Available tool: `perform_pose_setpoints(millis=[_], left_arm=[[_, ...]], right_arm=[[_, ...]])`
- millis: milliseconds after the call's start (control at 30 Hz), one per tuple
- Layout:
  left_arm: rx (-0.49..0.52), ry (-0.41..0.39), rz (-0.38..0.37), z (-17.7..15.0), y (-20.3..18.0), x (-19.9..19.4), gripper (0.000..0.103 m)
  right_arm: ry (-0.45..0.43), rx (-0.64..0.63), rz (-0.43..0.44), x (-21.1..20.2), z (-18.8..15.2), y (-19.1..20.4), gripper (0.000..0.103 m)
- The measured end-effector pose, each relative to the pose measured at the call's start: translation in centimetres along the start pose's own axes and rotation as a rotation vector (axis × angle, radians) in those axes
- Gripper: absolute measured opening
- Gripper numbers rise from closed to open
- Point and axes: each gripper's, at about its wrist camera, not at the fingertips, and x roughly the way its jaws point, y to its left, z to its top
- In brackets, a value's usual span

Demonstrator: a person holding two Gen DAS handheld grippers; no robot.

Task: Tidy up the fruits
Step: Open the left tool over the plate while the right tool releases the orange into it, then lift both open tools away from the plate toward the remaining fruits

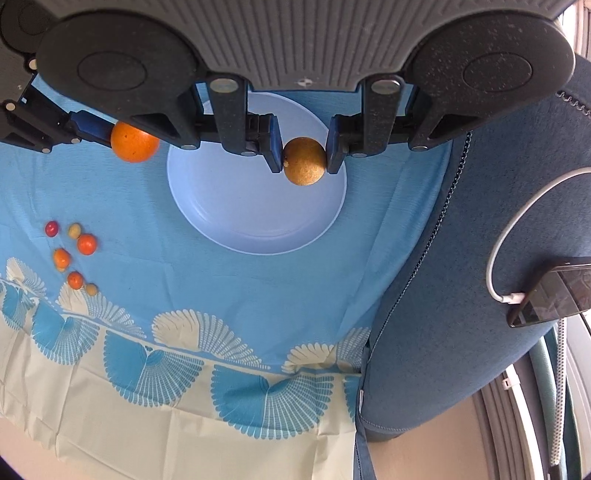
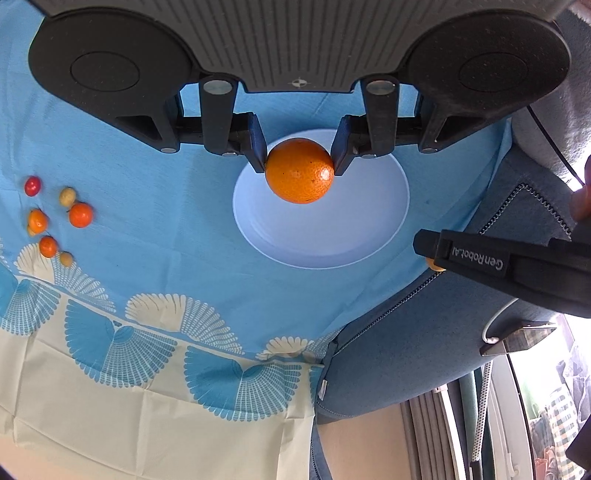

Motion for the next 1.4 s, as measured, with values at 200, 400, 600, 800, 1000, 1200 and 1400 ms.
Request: perform_pose_setpoints(millis=[200, 400, 600, 800, 1000, 1200, 1400], left_arm=[[0.009, 0.045, 0.017, 0.4, 0.1, 2.8, 0.027], [0.023, 0.068, 0.031, 0.9, 0.3, 4.9, 0.027], [0.043, 0.086, 0.036, 1.2, 0.4, 6.6, 0.027], [0.110, 0.070, -0.005, 1.4, 0.1, 6.7, 0.088], [0.085, -0.011, 0.025, 0.6, 0.2, 2.9, 0.103], [-0.009, 0.030, 0.057, -0.9, -0.4, -0.3, 0.103], [-0.071, 0.067, 0.021, -2.4, 0.4, -2.2, 0.103]], right_arm=[[0.035, -0.018, 0.014, 3.0, 0.5, 0.2, 0.040], [0.062, -0.047, 0.028, 5.2, 0.7, 0.8, 0.040], [0.078, -0.060, 0.026, 6.7, 0.8, 1.0, 0.040], [0.081, -0.071, 0.037, 7.4, 1.3, 1.1, 0.042], [0.058, -0.055, -0.013, 4.8, 1.7, 0.7, 0.082], [0.049, -0.013, -0.073, -0.3, 1.0, 0.5, 0.090], [0.083, 0.072, -0.185, -3.3, 1.4, 1.6, 0.099]])
